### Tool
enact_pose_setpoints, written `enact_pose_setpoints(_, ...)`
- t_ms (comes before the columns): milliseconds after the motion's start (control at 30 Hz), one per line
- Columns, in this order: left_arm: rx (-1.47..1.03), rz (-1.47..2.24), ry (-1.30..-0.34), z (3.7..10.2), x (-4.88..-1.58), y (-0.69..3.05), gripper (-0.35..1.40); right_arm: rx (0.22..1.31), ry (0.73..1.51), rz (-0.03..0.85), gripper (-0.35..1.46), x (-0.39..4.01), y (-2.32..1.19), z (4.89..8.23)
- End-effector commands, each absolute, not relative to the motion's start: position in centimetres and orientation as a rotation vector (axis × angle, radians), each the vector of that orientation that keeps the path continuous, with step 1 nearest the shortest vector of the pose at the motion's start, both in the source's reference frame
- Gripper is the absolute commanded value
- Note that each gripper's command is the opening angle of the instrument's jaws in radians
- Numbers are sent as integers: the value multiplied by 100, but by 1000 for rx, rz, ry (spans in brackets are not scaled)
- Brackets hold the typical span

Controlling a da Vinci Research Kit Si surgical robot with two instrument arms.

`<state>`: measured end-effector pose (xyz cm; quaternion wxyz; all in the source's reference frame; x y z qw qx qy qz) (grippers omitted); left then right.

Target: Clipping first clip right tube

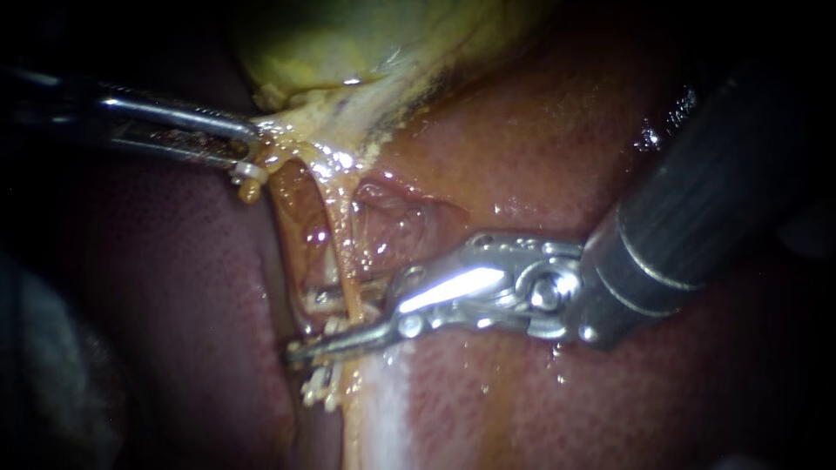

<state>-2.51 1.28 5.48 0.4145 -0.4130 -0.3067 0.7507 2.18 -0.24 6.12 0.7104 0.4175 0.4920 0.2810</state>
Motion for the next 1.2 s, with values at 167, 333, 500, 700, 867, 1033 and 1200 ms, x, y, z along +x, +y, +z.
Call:
enact_pose_setpoints(167, -1038, 1886, -771, 548, -251, 128, -35, 962, 1124, 643, 50, 218, -21, 599)
enact_pose_setpoints(333, -1038, 1887, -771, 548, -251, 128, -35, 1010, 1155, 641, 50, 218, -16, 576)
enact_pose_setpoints(500, -1038, 1887, -771, 548, -251, 128, -35, 1070, 1190, 613, 49, 217, -16, 550)
enact_pose_setpoints(700, -1038, 1887, -771, 548, -251, 128, -35, 1139, 1201, 561, 43, 216, -23, 526)
enact_pose_setpoints(867, -1038, 1887, -771, 548, -250, 128, -35, 1150, 1197, 546, 42, 218, -26, 523)
enact_pose_setpoints(1033, -1038, 1887, -771, 548, -250, 128, -35, 1149, 1197, 546, 38, 216, -23, 529)
enact_pose_setpoints(1200, -1038, 1887, -771, 548, -251, 128, -35, 1148, 1201, 549, 28, 215, -21, 532)
